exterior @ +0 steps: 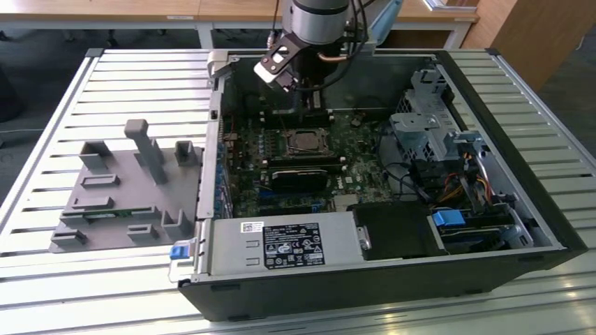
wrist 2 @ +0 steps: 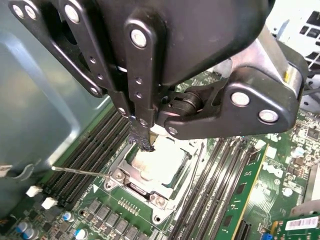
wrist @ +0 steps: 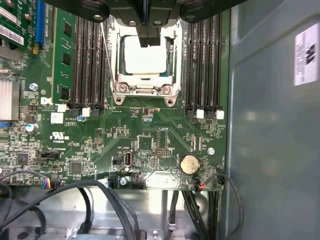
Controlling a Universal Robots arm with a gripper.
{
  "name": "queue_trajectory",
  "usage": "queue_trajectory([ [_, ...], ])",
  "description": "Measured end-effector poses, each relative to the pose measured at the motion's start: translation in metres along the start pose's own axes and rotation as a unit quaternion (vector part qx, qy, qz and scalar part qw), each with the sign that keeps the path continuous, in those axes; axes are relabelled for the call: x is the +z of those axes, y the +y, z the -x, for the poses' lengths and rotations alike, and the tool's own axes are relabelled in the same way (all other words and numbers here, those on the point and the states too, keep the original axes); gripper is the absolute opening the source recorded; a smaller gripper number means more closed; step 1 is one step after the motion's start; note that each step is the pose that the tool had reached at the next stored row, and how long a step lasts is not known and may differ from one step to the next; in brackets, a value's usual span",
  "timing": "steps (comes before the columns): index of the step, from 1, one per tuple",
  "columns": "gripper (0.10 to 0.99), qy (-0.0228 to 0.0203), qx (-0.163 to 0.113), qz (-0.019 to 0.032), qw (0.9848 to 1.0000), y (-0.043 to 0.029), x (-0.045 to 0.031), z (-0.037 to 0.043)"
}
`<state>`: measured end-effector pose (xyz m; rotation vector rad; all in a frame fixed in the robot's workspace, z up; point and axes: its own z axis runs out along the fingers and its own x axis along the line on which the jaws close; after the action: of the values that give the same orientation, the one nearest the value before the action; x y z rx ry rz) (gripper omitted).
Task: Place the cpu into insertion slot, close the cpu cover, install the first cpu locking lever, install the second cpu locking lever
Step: 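Install the first cpu locking lever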
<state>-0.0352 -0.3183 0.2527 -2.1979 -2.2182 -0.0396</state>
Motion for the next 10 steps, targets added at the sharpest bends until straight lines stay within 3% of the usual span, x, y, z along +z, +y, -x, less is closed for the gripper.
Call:
queue_trajectory([
  [6,0.106,0.0000,0.000,0.0001,1.0000,0.0001,-0.0146,-0.0005],
  [10,0.106,-0.0001,-0.015,-0.0003,0.9999,0.0001,-0.0167,-0.0005],
])
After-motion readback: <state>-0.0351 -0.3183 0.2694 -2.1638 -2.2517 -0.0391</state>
